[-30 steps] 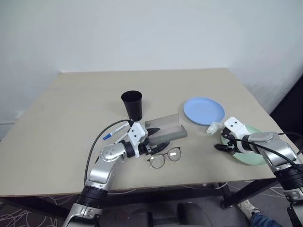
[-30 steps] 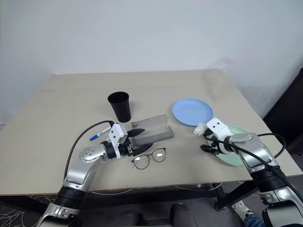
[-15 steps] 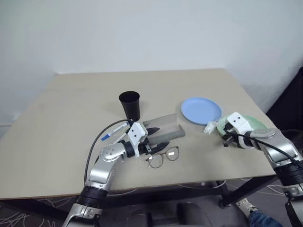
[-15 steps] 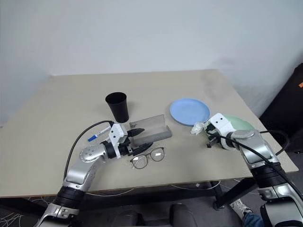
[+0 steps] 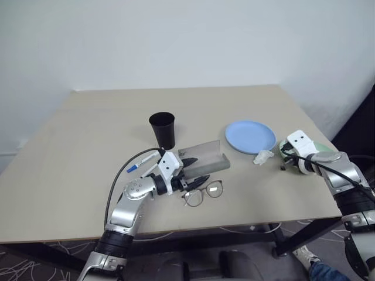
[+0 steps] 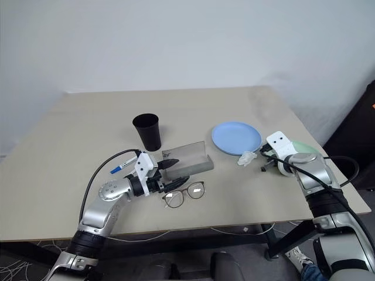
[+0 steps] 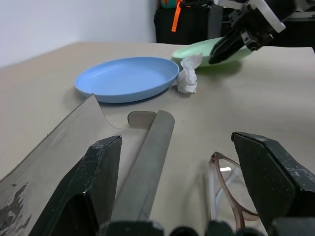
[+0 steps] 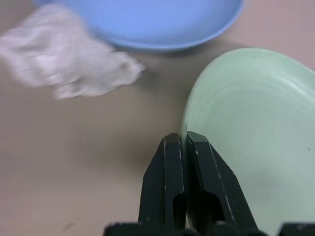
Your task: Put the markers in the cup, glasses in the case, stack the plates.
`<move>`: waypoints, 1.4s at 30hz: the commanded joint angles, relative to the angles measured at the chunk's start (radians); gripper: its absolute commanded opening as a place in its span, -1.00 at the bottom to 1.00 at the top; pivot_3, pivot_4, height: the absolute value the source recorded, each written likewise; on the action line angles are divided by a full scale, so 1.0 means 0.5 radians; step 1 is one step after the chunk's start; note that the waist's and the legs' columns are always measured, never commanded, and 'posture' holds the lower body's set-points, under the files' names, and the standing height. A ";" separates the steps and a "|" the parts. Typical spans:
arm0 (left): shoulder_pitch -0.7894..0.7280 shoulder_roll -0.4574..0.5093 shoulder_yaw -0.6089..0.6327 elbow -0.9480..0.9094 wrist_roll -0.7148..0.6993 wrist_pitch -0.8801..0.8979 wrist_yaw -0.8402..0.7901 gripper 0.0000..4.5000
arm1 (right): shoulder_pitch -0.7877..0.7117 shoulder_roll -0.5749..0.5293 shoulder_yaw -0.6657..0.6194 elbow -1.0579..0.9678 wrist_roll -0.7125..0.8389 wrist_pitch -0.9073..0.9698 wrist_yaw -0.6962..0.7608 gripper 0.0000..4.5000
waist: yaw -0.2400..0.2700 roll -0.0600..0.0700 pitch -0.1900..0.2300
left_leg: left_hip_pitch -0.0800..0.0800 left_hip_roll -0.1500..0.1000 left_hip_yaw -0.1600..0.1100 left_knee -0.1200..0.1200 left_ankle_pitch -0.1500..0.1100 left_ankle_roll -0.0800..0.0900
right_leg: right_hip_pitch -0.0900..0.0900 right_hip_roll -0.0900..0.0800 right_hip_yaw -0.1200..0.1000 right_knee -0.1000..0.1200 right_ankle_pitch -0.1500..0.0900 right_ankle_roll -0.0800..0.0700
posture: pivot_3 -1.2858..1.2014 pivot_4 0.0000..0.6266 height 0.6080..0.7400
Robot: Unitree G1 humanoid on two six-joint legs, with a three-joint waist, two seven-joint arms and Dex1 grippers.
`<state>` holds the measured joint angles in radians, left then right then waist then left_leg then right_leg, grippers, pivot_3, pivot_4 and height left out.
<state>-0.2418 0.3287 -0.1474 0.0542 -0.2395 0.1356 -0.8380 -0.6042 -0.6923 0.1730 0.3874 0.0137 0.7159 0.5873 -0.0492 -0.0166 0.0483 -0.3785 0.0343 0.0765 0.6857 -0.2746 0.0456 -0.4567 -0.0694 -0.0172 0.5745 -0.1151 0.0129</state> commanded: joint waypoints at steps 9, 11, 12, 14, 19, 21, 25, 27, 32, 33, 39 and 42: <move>-0.062 -0.010 0.018 -0.022 -0.003 -0.040 0.011 0.69 | -0.348 0.100 0.001 0.412 -0.159 -0.799 0.012 -0.99 | -0.004 0.002 -0.001 | -0.001 -0.008 -0.002 -0.013 -0.004 0.015 | -0.004 0.003 0.006 0.001 0.001 0.000 | 0.03 -1.00 0.88; -0.065 -0.012 0.020 -0.018 -0.003 -0.042 0.012 0.69 | -0.400 0.131 0.015 0.460 -0.150 -0.936 0.093 -0.99 | -0.004 0.002 -0.001 | -0.002 -0.009 -0.002 -0.013 -0.004 0.016 | -0.003 0.003 0.006 0.000 0.001 0.000 | 0.03 -1.00 0.88; -0.068 -0.013 0.021 -0.015 -0.003 -0.043 0.013 0.69 | -0.429 0.151 0.022 0.487 -0.146 -0.990 0.138 -0.99 | -0.005 0.002 -0.001 | -0.002 -0.009 -0.002 -0.013 -0.004 0.016 | -0.002 0.002 0.006 0.000 0.001 0.000 | 0.03 -1.00 0.88; -0.075 -0.016 0.023 -0.008 -0.004 -0.045 0.013 0.69 | -0.487 0.195 0.032 0.558 -0.148 -1.073 0.215 -0.99 | -0.005 0.002 -0.001 | -0.001 -0.009 -0.003 -0.011 -0.004 0.017 | -0.001 0.003 0.006 0.000 0.001 0.000 | 0.03 -1.00 0.88; -0.087 -0.027 0.042 -0.006 -0.017 -0.042 0.023 0.69 | -0.607 0.301 0.050 0.778 -0.143 -1.283 0.404 -0.99 | -0.005 0.003 -0.001 | 0.000 -0.008 -0.003 -0.005 -0.003 0.017 | 0.003 0.003 0.006 0.001 0.001 0.000 | 0.03 -1.00 0.88; -0.089 -0.026 0.045 -0.004 -0.016 -0.044 0.026 0.69 | -0.647 0.346 0.052 0.863 -0.135 -1.348 0.482 -0.99 | -0.004 0.003 -0.001 | 0.001 -0.008 -0.004 -0.004 -0.003 0.017 | 0.004 0.002 0.006 0.001 0.001 0.000 | 0.03 -1.00 0.88; -0.079 -0.027 0.047 -0.014 -0.014 -0.047 0.033 0.69 | -0.716 0.439 0.042 1.034 -0.135 -1.448 0.570 -0.99 | -0.005 0.003 -0.002 | 0.001 -0.008 -0.004 -0.004 -0.003 0.017 | 0.004 0.002 0.006 0.002 0.001 0.000 | 0.03 -1.00 0.88; -0.076 -0.028 0.047 -0.017 -0.012 -0.050 0.038 0.69 | -0.744 0.478 0.042 1.124 -0.151 -1.498 0.577 -0.99 | -0.005 0.004 -0.002 | 0.001 -0.008 -0.004 -0.004 -0.004 0.017 | 0.004 0.003 0.006 0.003 0.001 0.000 | 0.03 -1.00 0.88; -0.067 -0.020 0.053 -0.024 -0.014 -0.055 0.048 0.69 | -0.784 0.527 0.046 1.282 -0.199 -1.604 0.552 -0.99 | -0.005 0.004 -0.002 | 0.000 -0.008 -0.004 -0.004 -0.003 0.017 | 0.004 0.003 0.006 0.004 0.001 0.000 | 0.03 -1.00 0.88; -0.067 -0.019 0.054 -0.024 -0.014 -0.056 0.049 0.69 | -0.791 0.532 0.043 1.305 -0.205 -1.615 0.554 -0.99 | -0.005 0.004 -0.002 | 0.000 -0.008 -0.004 -0.004 -0.003 0.017 | 0.004 0.003 0.006 0.004 0.001 0.000 | 0.03 -1.00 0.88; -0.063 -0.012 0.056 -0.028 -0.015 -0.053 0.051 0.69 | -0.822 0.537 0.034 1.372 -0.227 -1.675 0.525 -0.29 | -0.005 0.005 -0.002 | 0.002 -0.008 -0.004 -0.003 -0.003 0.017 | 0.005 0.003 0.006 0.005 0.001 0.000 | 0.03 -1.00 0.88; -0.070 -0.012 0.056 -0.020 -0.014 -0.055 0.049 0.69 | -0.828 0.533 0.029 1.371 -0.234 -1.699 0.519 0.00 | -0.005 0.005 -0.002 | 0.002 -0.008 -0.004 -0.003 -0.003 0.017 | 0.005 0.003 0.006 0.006 0.001 0.000 | 0.03 -1.00 0.88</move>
<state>-0.2582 0.3180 -0.1357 0.0644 -0.2400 0.1258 -0.8163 -0.9757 -0.4174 0.2100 1.0878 -0.1007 -0.1089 0.8524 -0.0517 -0.0141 0.0472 -0.3776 0.0302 0.0745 0.6839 -0.2763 0.0539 -0.4544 -0.0680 -0.0140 0.5772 -0.1146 0.0127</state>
